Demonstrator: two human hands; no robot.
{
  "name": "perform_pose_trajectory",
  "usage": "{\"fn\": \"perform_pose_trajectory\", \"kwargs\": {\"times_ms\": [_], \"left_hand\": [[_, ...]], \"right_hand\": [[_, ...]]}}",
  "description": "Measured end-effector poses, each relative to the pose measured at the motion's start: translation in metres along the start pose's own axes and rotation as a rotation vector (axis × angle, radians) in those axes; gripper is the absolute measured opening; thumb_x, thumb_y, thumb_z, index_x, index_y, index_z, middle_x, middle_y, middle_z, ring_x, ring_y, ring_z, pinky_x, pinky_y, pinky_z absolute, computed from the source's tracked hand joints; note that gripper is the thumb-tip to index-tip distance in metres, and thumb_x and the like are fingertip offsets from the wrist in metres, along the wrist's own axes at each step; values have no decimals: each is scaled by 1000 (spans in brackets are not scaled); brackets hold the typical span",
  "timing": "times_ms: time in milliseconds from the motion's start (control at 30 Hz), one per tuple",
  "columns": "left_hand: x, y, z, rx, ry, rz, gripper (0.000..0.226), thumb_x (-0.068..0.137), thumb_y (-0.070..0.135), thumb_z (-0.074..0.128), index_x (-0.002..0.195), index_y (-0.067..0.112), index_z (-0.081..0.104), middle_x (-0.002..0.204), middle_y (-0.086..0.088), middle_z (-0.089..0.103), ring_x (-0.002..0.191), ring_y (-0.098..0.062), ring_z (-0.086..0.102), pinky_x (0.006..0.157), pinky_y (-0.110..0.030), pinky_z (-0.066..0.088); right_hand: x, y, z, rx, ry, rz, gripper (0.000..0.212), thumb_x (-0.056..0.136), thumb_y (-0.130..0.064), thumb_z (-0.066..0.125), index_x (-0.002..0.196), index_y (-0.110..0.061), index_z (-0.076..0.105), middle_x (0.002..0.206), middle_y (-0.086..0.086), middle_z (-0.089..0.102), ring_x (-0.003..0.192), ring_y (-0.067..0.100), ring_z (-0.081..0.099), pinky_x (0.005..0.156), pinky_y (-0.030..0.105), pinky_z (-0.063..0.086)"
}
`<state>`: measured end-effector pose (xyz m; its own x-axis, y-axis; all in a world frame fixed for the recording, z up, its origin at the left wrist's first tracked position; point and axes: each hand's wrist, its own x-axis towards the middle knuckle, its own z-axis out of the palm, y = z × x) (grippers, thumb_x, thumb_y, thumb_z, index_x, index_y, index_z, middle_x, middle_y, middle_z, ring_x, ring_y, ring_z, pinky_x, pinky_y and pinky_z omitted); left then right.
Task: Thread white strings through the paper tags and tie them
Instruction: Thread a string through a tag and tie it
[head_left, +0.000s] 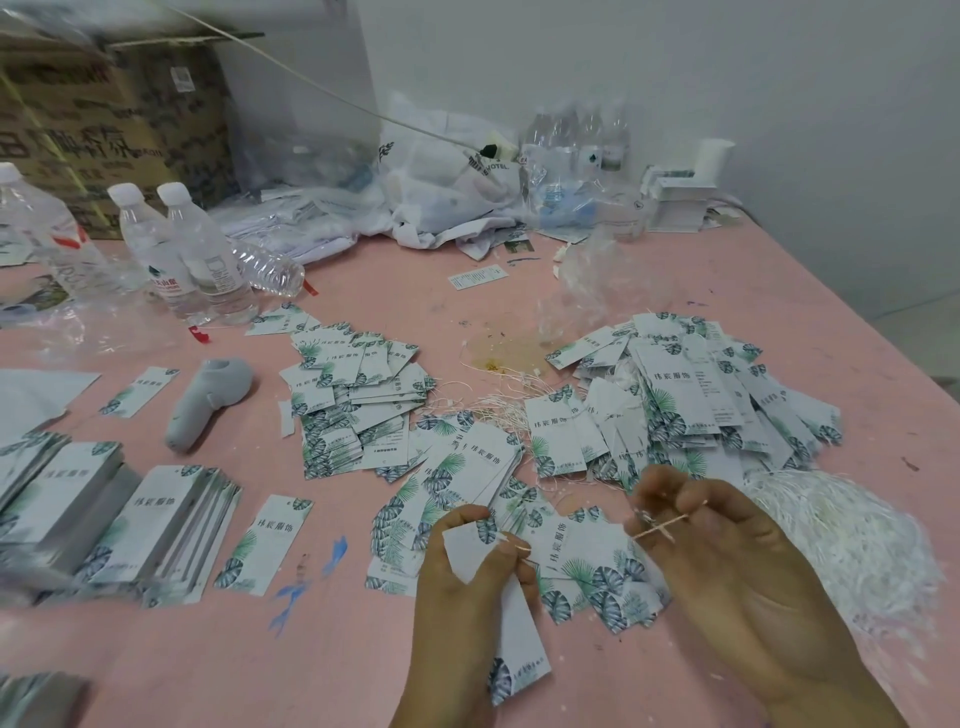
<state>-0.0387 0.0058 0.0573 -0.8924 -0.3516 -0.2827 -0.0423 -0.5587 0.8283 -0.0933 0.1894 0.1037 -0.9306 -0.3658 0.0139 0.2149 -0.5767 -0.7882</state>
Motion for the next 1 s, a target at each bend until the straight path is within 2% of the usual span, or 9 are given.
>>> {"fn": "perform_pose_trajectory", "kwargs": {"times_ms": [67,200,267,333,433,533,667,767,1000], "left_hand": [[-2,0,2,10,-8,-28,24,98,-4,48,108,15,60,83,-26,70,62,-31,64,53,-36,54],[-7,-3,3,93,-42,-37,29,99,0,36,108,11,62,86,-24,74,67,-32,71,55,-35,58],[-8,-7,3,183,-80,-12,28,100,1,37,108,8,62,89,-18,76,75,-31,74,60,-31,58],[-9,-8,4,246,-110,18,25,100,3,44,107,11,66,93,-15,77,82,-30,74,64,-29,57],[-12,-8,4,326,-128,108,22,85,19,57,98,30,73,95,-7,78,85,-23,74,66,-27,57],[-14,-8,3,354,-119,182,24,78,21,63,92,38,71,89,-3,77,80,-17,74,65,-27,58],[-14,-10,2,322,-81,225,26,73,19,73,93,35,70,83,-10,74,72,-22,71,63,-35,60],[-14,-10,1,293,-65,253,28,70,19,78,92,34,71,77,-10,72,64,-18,68,56,-30,57],[-14,-8,-3,326,-129,287,34,64,28,87,95,33,72,85,-8,76,69,-19,71,61,-34,60]], "right_hand": [[1,-1,-2,-2,26,-17,37,51,-26,96,75,-8,73,97,16,69,90,26,69,80,37,58],[-1,7,1,-87,31,68,11,73,-14,75,81,-7,75,75,18,67,61,21,66,56,29,57],[-4,16,6,-264,37,101,13,76,-14,63,80,-9,75,69,16,66,51,16,60,45,23,50],[-7,24,15,-454,41,105,16,73,-22,67,81,-10,75,65,14,66,44,14,53,39,20,43],[-11,33,25,-617,73,107,16,73,-30,72,80,-16,76,62,9,67,41,10,47,38,18,37],[-12,36,31,-760,76,80,8,83,-21,72,77,-25,75,60,3,68,43,2,50,44,13,39],[-11,37,34,-861,42,76,23,89,-17,68,70,-29,74,56,-2,64,50,-1,53,52,10,41],[-9,39,32,-899,32,99,21,89,-18,68,72,-28,74,55,-3,63,53,3,54,55,15,44],[-6,36,29,-811,58,167,19,89,-20,67,72,-19,74,50,-4,55,42,5,40,44,16,32]]}}
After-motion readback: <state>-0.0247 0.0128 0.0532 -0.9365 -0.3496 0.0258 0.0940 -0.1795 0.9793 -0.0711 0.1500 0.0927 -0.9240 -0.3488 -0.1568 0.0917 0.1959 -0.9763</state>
